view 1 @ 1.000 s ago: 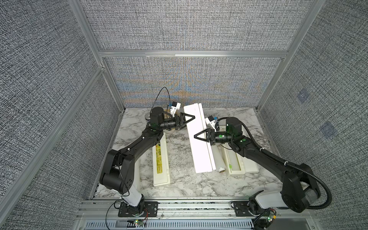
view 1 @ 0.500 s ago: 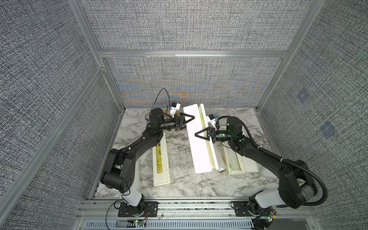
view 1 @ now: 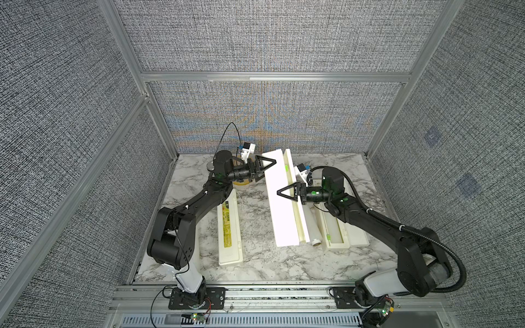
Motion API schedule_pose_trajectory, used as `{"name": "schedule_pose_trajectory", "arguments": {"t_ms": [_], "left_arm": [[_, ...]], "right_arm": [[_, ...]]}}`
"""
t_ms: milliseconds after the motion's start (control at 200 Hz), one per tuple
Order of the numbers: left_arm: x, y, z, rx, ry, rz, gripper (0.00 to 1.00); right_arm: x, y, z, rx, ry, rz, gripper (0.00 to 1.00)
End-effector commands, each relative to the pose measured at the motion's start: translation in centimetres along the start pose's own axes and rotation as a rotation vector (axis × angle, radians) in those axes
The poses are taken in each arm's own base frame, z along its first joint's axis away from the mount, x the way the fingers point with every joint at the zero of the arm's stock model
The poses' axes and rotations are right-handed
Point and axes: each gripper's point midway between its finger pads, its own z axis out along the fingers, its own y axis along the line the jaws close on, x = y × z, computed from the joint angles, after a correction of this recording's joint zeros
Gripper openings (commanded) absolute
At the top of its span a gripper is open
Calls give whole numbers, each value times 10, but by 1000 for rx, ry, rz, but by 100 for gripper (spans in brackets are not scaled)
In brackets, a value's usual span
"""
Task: Put plastic wrap rolls into dispensers
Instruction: Open the lid of the plastic wrap cutting box.
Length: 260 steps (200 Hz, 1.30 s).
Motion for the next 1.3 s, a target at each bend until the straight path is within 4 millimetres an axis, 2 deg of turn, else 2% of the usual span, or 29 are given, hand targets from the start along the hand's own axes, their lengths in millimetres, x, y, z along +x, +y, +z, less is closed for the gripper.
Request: {"name": "schedule_pose_trajectory", "arguments": {"t_ms": [0,105,195,405,625,761,876,1046,1066,1296], "left_arm": [[-6,-15,2,46,-14,42,90],[-6,-10,2,42,-14,24,78],[-3,-9,2,41,-13,19,75],[6,-10,0,67,1,20,75],[7,-22,-5,134,-10,40,74],[8,-22,-5,137,-3,40,74],[8,-18,-6,108,1,33,73],[14,-4,-4,39,10,18,73],[16,-3,-3,37,13,15,73],[21,1,-2,32,23,8,72]], "right_arm": [[4,5,3,-27,37,-4,78],[3,6,4,-30,40,-7,78],[2,7,4,-31,42,-11,78],[-8,9,2,-45,16,-12,83],[-24,23,-13,-171,-69,-2,80],[-22,17,-13,-168,-79,11,79],[-19,3,-13,-89,-80,19,80],[-16,-12,-16,106,-60,-39,97],[-23,-4,-16,108,-69,-64,99],[-32,-23,-24,282,-83,-86,99]]}}
